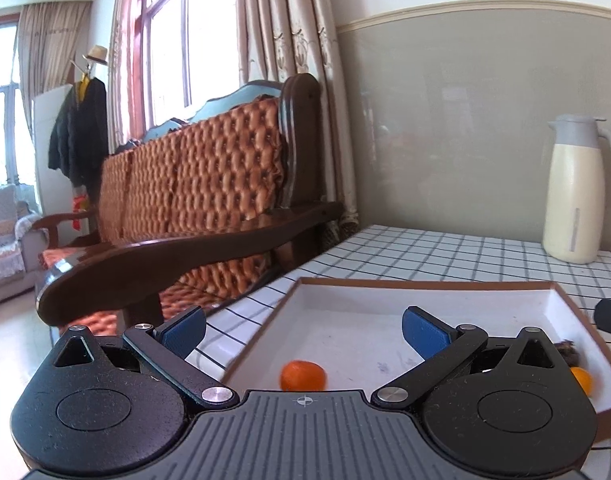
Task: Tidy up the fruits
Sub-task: 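Open both tools to release the mandarin and mangosteen into the tray, then move both open tools back toward the fruit cluster on the table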
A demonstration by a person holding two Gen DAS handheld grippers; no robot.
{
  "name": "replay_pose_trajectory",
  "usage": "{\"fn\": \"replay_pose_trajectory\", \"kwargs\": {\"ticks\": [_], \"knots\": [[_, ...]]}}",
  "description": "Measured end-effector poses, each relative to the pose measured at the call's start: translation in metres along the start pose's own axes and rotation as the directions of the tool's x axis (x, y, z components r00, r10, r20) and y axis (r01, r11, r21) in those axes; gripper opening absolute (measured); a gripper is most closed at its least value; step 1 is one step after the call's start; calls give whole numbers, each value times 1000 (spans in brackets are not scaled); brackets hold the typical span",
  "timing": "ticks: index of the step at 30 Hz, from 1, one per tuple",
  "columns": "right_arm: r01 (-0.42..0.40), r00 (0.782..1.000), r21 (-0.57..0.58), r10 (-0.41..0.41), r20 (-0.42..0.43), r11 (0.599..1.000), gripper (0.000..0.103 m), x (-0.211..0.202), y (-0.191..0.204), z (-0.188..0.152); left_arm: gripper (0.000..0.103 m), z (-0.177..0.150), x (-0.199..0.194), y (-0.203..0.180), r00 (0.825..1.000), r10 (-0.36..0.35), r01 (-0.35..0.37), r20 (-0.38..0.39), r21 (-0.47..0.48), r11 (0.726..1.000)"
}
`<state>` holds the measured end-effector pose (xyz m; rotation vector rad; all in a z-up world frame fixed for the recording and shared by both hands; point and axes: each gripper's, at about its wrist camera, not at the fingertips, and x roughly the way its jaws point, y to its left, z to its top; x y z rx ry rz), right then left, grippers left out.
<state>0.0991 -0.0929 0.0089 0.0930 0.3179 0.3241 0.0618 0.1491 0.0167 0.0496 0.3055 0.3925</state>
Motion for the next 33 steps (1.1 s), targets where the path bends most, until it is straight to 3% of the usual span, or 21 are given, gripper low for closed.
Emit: {"fn": "replay_pose_trajectory", "kwargs": {"ticks": [6, 15, 26, 31, 33], "knots": [[32, 999, -16, -32, 2, 999, 97, -17, -11, -1, 103, -5, -13, -13, 998, -54, 54, -10, -22, 998], [123, 992, 39, -123, -3, 992, 97, -40, -49, 0, 103, -12, -31, -59, 989, -148, 148, 10, 53, 988], [267, 964, 73, -267, -10, 961, 97, -64, -91, -9, 103, -13, -50, -118, 955, -297, 292, 21, 128, 948], [309, 951, 95, -308, -29, 946, 89, -69, -106, -15, 103, -15, -57, -138, 945, -328, 322, 15, 155, 934], [318, 948, 102, -315, -49, 942, 80, -68, -111, -17, 103, -15, -58, -142, 941, -339, 332, 14, 154, 930]]}}
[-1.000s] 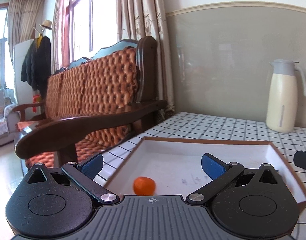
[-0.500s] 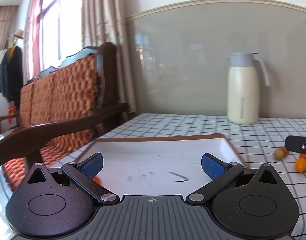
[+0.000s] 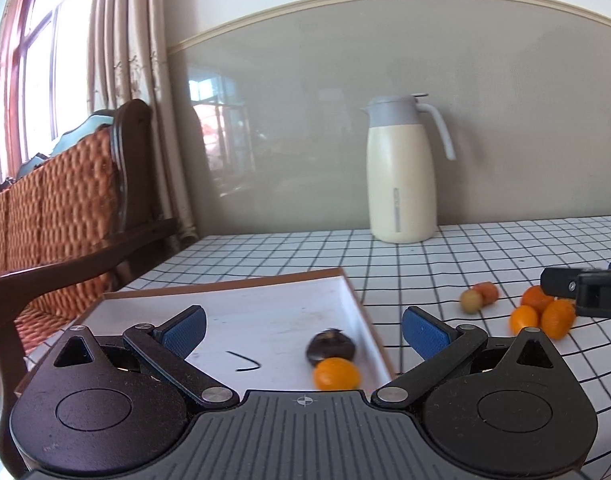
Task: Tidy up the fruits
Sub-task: 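Move both open tools back toward the fruit cluster on the table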
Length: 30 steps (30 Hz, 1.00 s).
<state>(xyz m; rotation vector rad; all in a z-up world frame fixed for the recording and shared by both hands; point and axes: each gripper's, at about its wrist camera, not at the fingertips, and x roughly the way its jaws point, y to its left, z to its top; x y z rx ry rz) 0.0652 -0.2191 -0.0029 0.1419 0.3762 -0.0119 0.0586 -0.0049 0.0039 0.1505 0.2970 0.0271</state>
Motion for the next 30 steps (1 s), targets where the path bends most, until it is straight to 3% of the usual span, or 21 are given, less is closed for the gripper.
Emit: {"fn": "replay_pose_trajectory", "kwargs": {"ticks": [10, 16, 19, 22, 27, 29, 30], "knots": [[37, 999, 40, -36, -36, 999, 71, 3, -18, -5, 103, 2, 9, -25, 998, -60, 60, -14, 18, 998], [55, 997, 56, -51, -64, 997, 59, 7, -27, -7, 103, 1, 16, -53, 993, -111, 113, -35, 56, 992], [53, 996, 54, -49, -80, 997, 45, 9, -29, -8, 103, -1, 23, -67, 988, -141, 145, -59, 66, 987], [52, 995, 57, -47, -89, 997, 43, 11, -30, -10, 85, -1, 28, -79, 983, -165, 171, -78, 79, 982], [45, 994, 76, -37, -98, 996, 42, 15, -35, -10, 70, -4, 41, -93, 972, -202, 212, -121, 73, 975], [42, 994, 81, -33, -101, 996, 42, 19, -35, -9, 49, -5, 46, -99, 965, -221, 234, -141, 78, 969], [38, 994, 84, -30, -103, 996, 42, 20, -36, -9, 48, -6, 49, -102, 961, -231, 245, -154, 82, 966]]}}
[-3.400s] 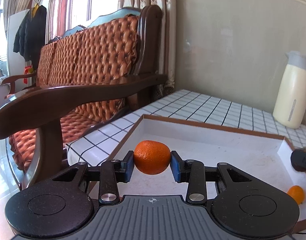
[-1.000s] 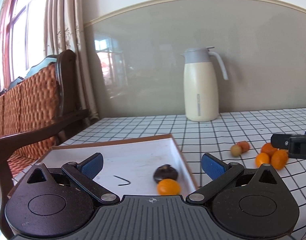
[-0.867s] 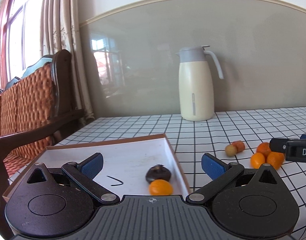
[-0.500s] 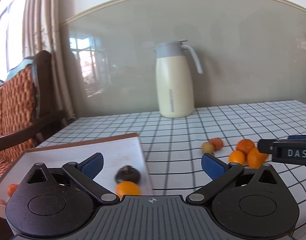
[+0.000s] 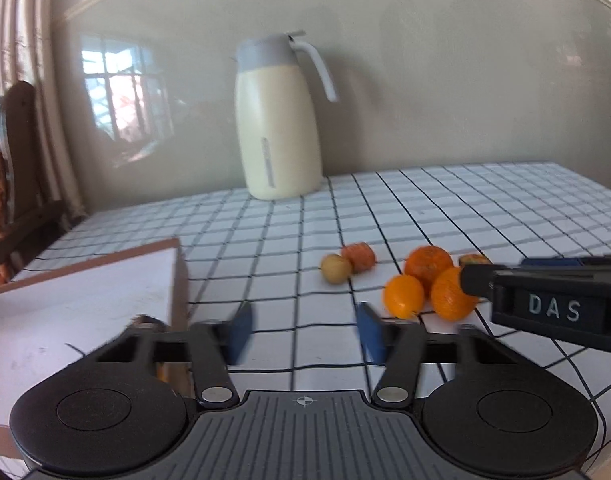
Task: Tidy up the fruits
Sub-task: 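Move both open tools back toward the fruit cluster on the table, then grasp a mandarin with the left tool while the right tool grasps another mandarin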
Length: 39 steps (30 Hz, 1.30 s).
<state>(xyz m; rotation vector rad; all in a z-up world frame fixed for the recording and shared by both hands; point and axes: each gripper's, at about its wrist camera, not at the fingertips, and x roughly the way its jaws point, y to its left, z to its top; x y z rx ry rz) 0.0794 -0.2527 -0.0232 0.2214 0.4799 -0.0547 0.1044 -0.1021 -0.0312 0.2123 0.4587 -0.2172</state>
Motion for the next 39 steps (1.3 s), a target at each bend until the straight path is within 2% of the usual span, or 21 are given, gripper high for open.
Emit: {"fn": "replay_pose_trajectory", "kwargs": {"ticks": [9, 13, 15, 28, 39], "knots": [[-3, 999, 8, 3, -52, 1000, 39, 20, 4, 0, 48, -1, 11, -18, 999, -40, 40, -7, 21, 999], [-7, 997, 28, 9, -78, 1000, 34, 26, 4, -1, 48, -1, 12, -23, 998, -61, 61, -3, 35, 998], [-11, 996, 33, 14, -83, 999, 29, 26, 3, -1, 48, -1, 14, -25, 998, -68, 68, -5, 36, 997], [65, 996, 35, -63, -61, 997, 28, 5, -29, -1, 48, 4, 30, -47, 993, -115, 116, -18, 31, 993], [57, 997, 63, -54, -54, 996, 28, 3, -40, 3, 47, 8, 50, -46, 989, -137, 134, -53, -47, 990]]}}
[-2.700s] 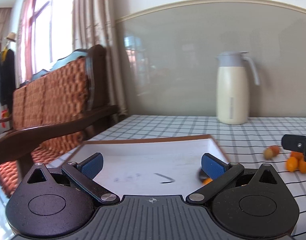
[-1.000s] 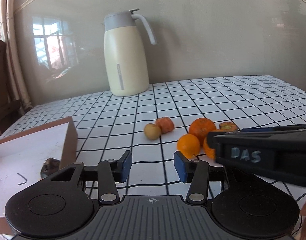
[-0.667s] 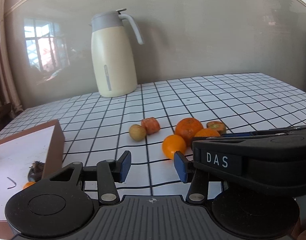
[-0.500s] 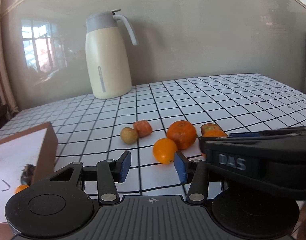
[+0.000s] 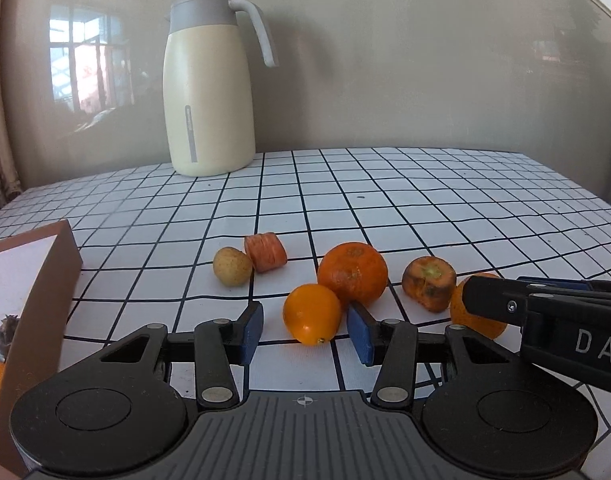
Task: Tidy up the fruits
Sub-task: 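Grasp a mandarin with the left tool while the right tool grasps another mandarin, then carry both held mandarins over the white tray with both tools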
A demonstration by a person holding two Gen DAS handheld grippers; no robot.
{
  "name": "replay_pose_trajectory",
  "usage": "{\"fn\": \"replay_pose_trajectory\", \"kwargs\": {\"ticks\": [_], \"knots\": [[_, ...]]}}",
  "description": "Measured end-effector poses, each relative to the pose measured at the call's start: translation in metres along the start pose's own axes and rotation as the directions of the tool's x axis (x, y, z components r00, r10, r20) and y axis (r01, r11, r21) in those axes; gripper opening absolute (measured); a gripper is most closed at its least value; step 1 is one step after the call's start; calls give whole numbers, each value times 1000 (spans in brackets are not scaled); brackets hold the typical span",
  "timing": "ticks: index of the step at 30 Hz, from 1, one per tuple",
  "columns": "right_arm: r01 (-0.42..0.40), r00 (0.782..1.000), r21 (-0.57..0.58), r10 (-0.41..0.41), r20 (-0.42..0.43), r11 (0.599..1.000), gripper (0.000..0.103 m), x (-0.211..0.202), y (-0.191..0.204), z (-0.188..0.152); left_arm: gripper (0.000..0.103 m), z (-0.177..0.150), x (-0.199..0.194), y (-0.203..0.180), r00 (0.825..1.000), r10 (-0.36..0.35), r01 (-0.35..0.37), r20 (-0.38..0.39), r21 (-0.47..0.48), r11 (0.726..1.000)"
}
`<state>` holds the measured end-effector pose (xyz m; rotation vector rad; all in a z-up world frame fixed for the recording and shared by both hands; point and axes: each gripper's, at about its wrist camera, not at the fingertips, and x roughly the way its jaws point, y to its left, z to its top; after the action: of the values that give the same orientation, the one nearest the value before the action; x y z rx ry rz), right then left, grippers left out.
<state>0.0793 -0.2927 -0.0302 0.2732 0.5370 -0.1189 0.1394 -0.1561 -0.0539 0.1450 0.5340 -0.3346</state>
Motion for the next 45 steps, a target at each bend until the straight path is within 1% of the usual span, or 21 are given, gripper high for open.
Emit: {"fn": "replay_pose_trajectory", "kwargs": {"ticks": [1, 2, 3, 11, 13, 17, 21, 24, 29, 32, 35, 40, 45], "knots": [[-1, 1000, 4, 1, 0, 1000, 29, 0, 0, 0, 43, -1, 0, 1, 1000, -9, 9, 0, -5, 1000], [-2, 1000, 6, 2, -3, 1000, 31, 1, 0, 0, 35, -1, 0, 1, 1000, -20, 20, -1, -7, 1000], [-5, 1000, 10, 5, -6, 1000, 31, 2, 0, 0, 31, -1, -1, 0, 1000, -26, 26, -1, -3, 1000], [-34, 999, 12, 34, -34, 999, 29, 6, 2, -3, 31, -5, -8, 1, 1000, -20, 20, 2, 11, 1000], [-30, 999, -11, 30, -32, 999, 29, 6, 4, -3, 31, -6, -10, 1, 1000, -10, 10, 5, 17, 1000], [-33, 999, -20, 32, -31, 999, 28, 4, 5, -3, 31, -8, -17, 7, 1000, -4, 4, 9, 14, 1000], [-39, 999, -48, 38, -14, 998, 28, -3, 9, -3, 31, -11, -25, 15, 1000, 5, -5, 13, 10, 1000], [-37, 999, -56, 36, -33, 998, 28, -1, 8, -7, 31, -13, -30, 20, 1000, 10, -10, 8, 6, 1000], [-46, 998, -75, 43, -42, 996, 29, -3, 9, -10, 31, -17, -37, 27, 1000, 8, -8, -2, -1, 1000], [-64, 996, -63, 59, -67, 996, 30, 4, 11, -12, 31, -20, -36, 29, 1000, 7, -7, -13, -2, 1000], [-56, 997, -78, 51, -58, 995, 29, 6, 16, -12, 31, -20, -35, 31, 1000, 3, -4, -19, -20, 1000], [-52, 998, -95, 47, -52, 994, 28, 7, 18, -12, 31, -21, -34, 29, 1000, 6, -7, -17, -20, 1000], [-59, 998, -128, 57, -23, 990, 28, -3, 24, -11, 31, -19, -39, 33, 1000, 5, -5, -5, -37, 999]]}}
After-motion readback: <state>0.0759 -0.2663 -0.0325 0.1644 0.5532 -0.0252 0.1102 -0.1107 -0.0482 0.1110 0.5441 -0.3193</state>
